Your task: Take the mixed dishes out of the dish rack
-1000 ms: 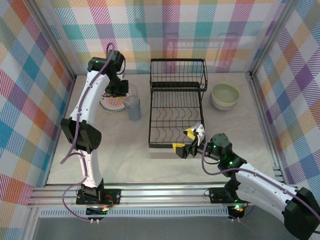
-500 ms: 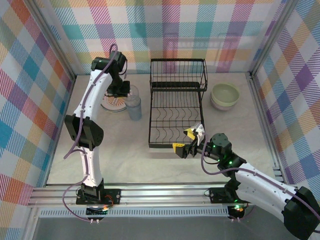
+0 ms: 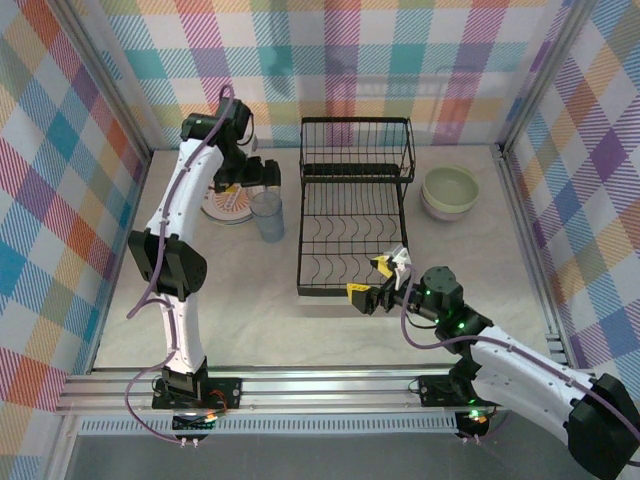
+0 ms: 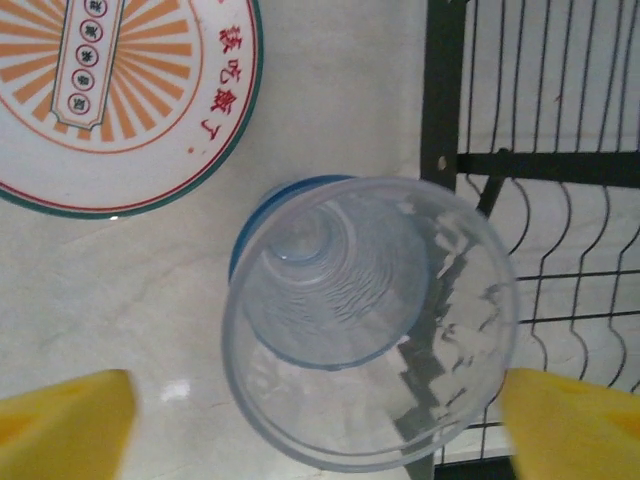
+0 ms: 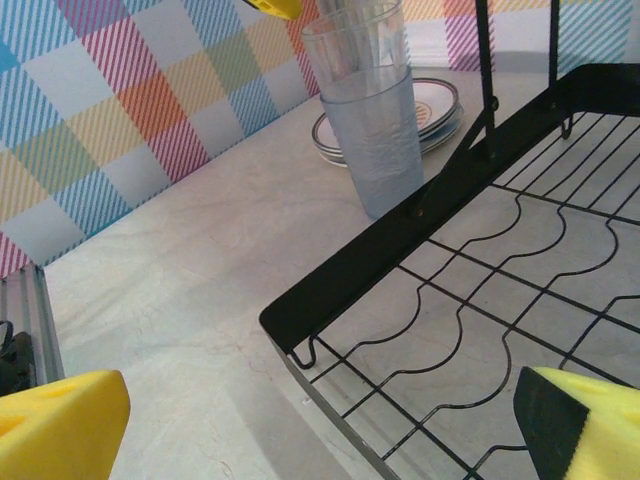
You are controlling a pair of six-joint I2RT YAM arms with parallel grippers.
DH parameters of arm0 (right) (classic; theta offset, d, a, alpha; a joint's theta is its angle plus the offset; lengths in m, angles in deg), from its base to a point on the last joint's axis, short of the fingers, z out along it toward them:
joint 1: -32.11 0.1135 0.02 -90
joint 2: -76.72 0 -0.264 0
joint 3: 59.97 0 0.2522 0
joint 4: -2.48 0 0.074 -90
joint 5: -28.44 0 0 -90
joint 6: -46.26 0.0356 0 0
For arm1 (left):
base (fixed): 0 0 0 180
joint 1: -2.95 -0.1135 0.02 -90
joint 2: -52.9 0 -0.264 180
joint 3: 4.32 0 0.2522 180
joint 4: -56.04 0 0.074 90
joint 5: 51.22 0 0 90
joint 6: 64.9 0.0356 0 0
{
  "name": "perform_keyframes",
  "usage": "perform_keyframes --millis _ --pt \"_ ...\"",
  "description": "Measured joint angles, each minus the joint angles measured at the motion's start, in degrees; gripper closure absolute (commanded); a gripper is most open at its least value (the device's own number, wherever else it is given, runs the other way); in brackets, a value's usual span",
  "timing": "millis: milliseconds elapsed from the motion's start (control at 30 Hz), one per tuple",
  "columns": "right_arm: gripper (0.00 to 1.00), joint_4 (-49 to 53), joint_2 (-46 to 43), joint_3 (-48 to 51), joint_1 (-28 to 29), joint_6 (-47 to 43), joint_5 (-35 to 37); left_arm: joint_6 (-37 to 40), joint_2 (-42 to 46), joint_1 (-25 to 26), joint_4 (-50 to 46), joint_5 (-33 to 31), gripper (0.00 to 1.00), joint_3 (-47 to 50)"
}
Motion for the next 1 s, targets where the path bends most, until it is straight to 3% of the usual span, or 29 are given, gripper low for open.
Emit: perform_keyframes --millis 100,267,500,700,833,1000 --pt "0.01 1.2 -1.66 0.0 0.0 0.0 1.64 -0.17 4.5 0.0 2.99 0.59 0.0 3.06" --pt "0.01 7.45 -5.86 -0.5 0.0 0.63 6.54 -1.25 20.41 0.0 10.38 2.73 0.0 16.55" --pt "0.01 22.4 -15.45 -9.22 -0.13 3.04 17.49 -3.02 50.62 -0.04 26.08 3.52 0.0 43.34" --pt "0.01 30.29 -19.43 -15.58 -2.36 -0.17 27.23 -5.53 72.24 -0.13 38.49 -2.16 0.0 68.02" --pt "0.01 32.33 -18.08 -15.52 -8.5 -2.97 32.39 -6.64 75.06 -0.17 45.18 -7.21 0.0 81.59" --pt "0.01 32.33 -12.92 -13.4 -23.3 -2.78 32.39 -6.78 74.25 -0.2 55.95 -13.46 0.0 95.38"
